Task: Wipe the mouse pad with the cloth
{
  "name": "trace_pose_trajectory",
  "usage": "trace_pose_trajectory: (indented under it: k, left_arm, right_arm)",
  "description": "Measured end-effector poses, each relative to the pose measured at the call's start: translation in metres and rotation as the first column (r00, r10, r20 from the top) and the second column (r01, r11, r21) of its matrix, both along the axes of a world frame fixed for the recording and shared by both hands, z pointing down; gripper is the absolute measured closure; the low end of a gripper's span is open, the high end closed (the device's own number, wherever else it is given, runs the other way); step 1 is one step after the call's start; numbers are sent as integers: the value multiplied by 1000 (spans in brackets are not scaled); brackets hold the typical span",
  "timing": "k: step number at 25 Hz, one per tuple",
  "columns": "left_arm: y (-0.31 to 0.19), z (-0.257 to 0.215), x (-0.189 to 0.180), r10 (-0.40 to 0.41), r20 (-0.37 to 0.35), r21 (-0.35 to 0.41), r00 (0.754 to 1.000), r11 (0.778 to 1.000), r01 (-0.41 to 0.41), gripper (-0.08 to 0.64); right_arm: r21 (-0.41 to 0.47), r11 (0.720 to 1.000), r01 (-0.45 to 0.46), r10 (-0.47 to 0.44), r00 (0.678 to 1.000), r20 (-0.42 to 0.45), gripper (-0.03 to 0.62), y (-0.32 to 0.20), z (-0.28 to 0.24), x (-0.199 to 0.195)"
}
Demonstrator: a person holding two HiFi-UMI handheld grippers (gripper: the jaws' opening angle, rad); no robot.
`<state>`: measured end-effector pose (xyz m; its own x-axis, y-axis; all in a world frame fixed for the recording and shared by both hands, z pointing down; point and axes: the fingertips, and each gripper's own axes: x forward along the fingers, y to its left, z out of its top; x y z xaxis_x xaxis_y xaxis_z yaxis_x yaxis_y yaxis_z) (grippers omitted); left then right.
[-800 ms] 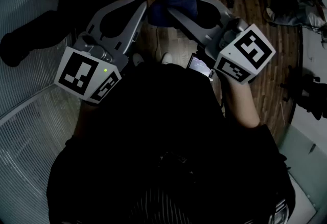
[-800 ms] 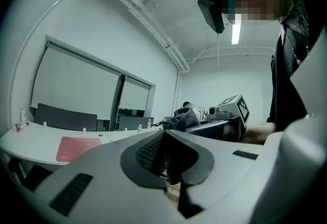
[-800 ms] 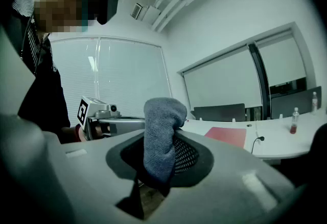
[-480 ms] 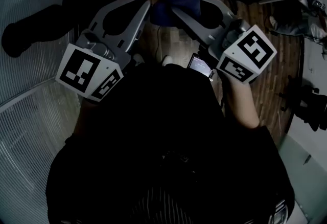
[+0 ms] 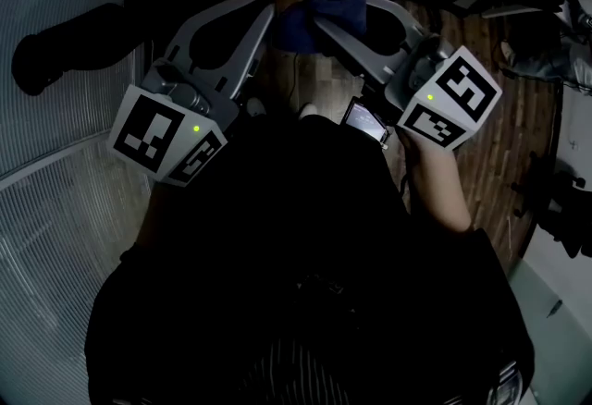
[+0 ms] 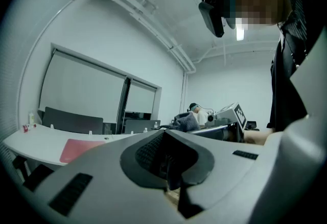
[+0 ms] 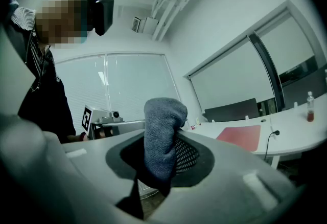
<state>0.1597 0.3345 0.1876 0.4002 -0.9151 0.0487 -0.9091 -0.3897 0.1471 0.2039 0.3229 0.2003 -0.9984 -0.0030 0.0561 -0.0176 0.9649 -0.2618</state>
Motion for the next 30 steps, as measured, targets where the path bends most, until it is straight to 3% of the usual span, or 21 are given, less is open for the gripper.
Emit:
trace_pose_trajectory:
  k: [4, 10, 16, 20, 22, 25, 30]
  left_arm:
    - [-9, -16, 19, -36, -70, 13, 997, 999, 37, 560]
    - [-10, -14, 31, -23, -26, -22, 999, 1000, 22, 560]
    - [-21, -5, 47, 106, -1, -18, 994, 994, -106, 560]
    - [-42, -1, 54, 178, -31, -20, 984, 984, -178, 560]
    - [-62, 1, 50, 169, -26, -31, 985, 985, -169, 560]
    - [-98, 8, 43, 178, -5, -54, 984, 983, -178, 561]
    - [-136, 9, 41, 295, -46, -47, 954, 954, -298, 561]
  right_arm:
    - [-51, 999, 9, -7, 999, 48, 485, -14, -4, 35]
    - [-65, 998, -2, 7, 997, 83, 480, -29, -2, 51]
    - [-94, 993, -64, 74, 992, 105, 480, -35, 10, 62]
    - [-106, 980, -171, 180, 980, 83, 480, -46, 15, 82]
    - [-95, 966, -241, 248, 966, 69, 479, -56, 13, 93]
    - [-88, 922, -377, 382, 922, 57, 479, -74, 10, 115]
    - [-125, 857, -500, 511, 856, 77, 479, -96, 6, 134]
